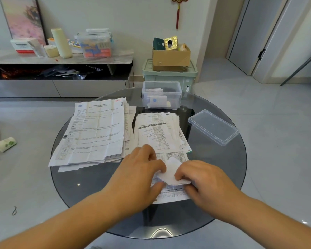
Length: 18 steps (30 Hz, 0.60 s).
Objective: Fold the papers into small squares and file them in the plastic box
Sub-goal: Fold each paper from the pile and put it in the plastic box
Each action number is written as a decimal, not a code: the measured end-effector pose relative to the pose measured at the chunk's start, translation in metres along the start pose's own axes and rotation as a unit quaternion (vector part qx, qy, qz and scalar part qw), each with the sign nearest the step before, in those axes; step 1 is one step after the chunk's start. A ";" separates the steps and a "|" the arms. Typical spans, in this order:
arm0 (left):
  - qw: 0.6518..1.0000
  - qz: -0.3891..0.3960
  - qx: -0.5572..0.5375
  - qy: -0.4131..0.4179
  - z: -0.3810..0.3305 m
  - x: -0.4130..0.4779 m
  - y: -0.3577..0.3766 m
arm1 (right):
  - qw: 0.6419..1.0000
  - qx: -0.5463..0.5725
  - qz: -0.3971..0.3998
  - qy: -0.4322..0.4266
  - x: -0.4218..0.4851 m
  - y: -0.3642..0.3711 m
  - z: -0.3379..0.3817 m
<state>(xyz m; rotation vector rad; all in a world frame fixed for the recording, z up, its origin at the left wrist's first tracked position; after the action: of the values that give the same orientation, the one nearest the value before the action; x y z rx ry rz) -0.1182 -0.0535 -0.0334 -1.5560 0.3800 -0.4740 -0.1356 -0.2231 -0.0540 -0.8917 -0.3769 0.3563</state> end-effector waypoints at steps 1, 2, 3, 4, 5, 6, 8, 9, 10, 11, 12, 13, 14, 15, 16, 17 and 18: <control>1.000 -0.003 0.003 0.026 0.001 0.001 0.002 | 1.000 0.001 0.002 0.001 -0.001 -0.001 0.000; 0.999 0.003 0.001 0.052 0.000 0.003 0.003 | 1.000 0.004 0.005 0.004 -0.002 -0.002 0.000; 0.997 0.012 -0.001 0.075 -0.001 0.004 0.005 | 1.000 0.010 0.011 0.009 -0.003 -0.003 -0.001; 0.996 0.016 0.000 0.092 -0.002 0.004 0.007 | 1.000 0.016 0.017 0.014 -0.005 -0.004 -0.001; 0.995 0.013 0.002 0.101 -0.004 0.005 0.007 | 1.000 0.019 0.015 0.017 -0.005 -0.006 -0.002; 0.995 0.006 0.002 0.101 -0.005 0.005 0.007 | 0.999 0.020 0.012 0.022 -0.005 -0.008 -0.002; 0.996 -0.011 -0.008 0.085 -0.006 0.006 0.005 | 0.998 0.024 0.012 0.057 -0.004 -0.011 -0.006; 0.997 -0.012 -0.016 0.073 -0.006 0.007 0.006 | 0.996 0.035 0.015 0.082 -0.003 -0.012 -0.009; 0.998 -0.008 -0.024 0.057 -0.006 0.008 0.007 | 0.992 0.053 0.014 0.110 -0.002 -0.013 -0.012; 0.999 -0.003 -0.032 0.042 -0.007 0.010 0.007 | 0.987 0.073 0.011 0.143 -0.001 -0.013 -0.015; 0.999 0.002 -0.039 0.029 -0.008 0.012 0.008 | 0.980 0.092 0.002 0.174 -0.002 -0.014 -0.019; 0.999 0.006 -0.043 0.017 -0.009 0.015 0.010 | 0.975 0.104 -0.007 0.197 -0.001 -0.015 -0.021; 0.999 0.011 -0.043 0.007 -0.010 0.018 0.012 | 0.971 0.107 -0.013 0.213 0.000 -0.016 -0.022; 0.999 0.015 -0.042 0.001 -0.012 0.021 0.015 | 0.969 0.097 -0.015 0.227 0.000 -0.017 -0.024; 0.999 0.017 -0.041 -0.005 -0.013 0.024 0.018 | 0.968 0.082 -0.015 0.236 0.001 -0.018 -0.025; 0.999 0.019 -0.041 -0.012 -0.014 0.027 0.020 | 0.967 0.065 -0.015 0.244 0.002 -0.020 -0.026; 0.998 0.023 -0.046 -0.023 -0.013 0.029 0.022 | 0.967 0.054 -0.018 0.250 0.003 -0.022 -0.028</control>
<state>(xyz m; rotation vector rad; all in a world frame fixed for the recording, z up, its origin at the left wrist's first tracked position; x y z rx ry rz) -0.0987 -0.0807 -0.0538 -1.6407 0.4069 -0.3893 -0.1169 -0.2533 -0.0522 -0.8333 0.0920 0.1075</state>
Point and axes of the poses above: each hand's wrist, its own x-axis towards the middle knuckle, its own y-axis out of the palm, z = x × y, the point moved 5 cm from there along x, towards the middle knuckle, and after that the axes turned 15 degrees about x, right-handed, at the moved point
